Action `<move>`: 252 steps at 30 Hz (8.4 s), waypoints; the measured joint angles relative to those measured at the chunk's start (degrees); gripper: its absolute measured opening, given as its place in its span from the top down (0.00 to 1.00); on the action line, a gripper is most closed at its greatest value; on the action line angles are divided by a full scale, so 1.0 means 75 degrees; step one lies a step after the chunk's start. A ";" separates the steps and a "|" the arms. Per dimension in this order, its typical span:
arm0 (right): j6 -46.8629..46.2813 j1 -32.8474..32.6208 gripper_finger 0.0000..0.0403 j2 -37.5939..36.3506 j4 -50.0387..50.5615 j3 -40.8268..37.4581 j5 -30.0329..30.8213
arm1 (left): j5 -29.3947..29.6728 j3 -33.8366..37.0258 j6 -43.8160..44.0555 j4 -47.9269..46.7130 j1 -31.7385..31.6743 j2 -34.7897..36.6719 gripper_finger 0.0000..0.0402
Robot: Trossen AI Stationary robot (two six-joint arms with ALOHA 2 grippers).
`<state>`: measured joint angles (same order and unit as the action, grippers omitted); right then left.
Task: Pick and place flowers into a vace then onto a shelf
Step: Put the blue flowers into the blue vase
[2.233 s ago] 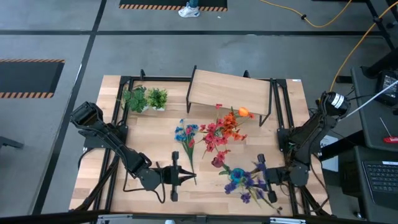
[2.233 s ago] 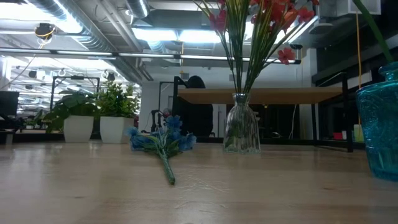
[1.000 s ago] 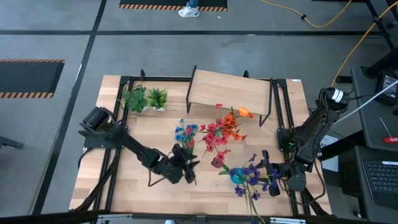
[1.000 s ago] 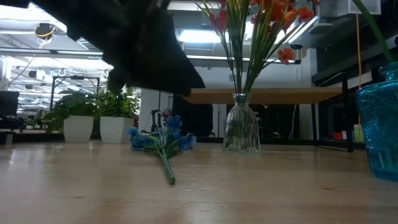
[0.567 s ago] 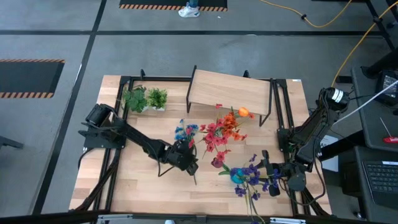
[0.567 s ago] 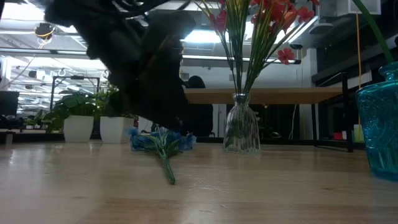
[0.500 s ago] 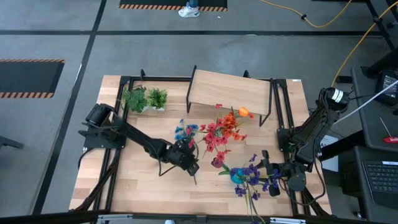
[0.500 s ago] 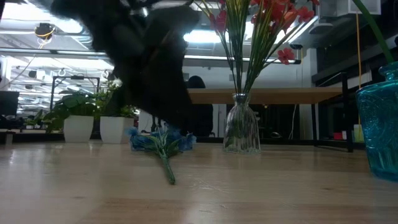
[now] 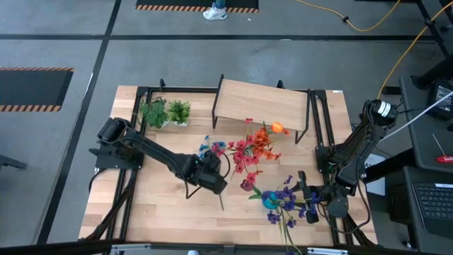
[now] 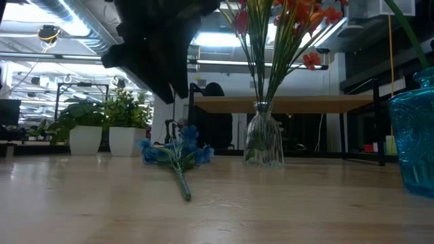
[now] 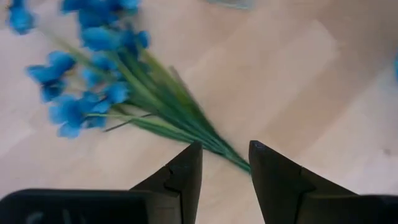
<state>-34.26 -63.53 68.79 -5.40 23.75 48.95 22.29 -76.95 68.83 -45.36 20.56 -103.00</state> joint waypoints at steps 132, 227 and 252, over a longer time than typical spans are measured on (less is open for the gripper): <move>0.1023 -0.0128 0.55 0.0003 0.1796 0.2552 -0.1330 | 0.2494 0.0029 0.0705 -0.0516 0.3749 -0.0021 0.98; 0.7885 -0.0239 0.55 -0.3541 -0.1328 0.2620 -0.0493 | 0.7436 0.0009 -0.3585 0.0090 0.4782 0.2302 0.99; 0.7370 0.2961 0.55 -0.1134 -0.0952 0.4003 -0.2763 | 0.2737 0.0009 -1.1003 0.6795 0.1766 0.2746 0.99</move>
<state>21.02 -41.32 60.29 -12.53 53.77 28.23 42.82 -76.88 -13.70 5.61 33.80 -82.40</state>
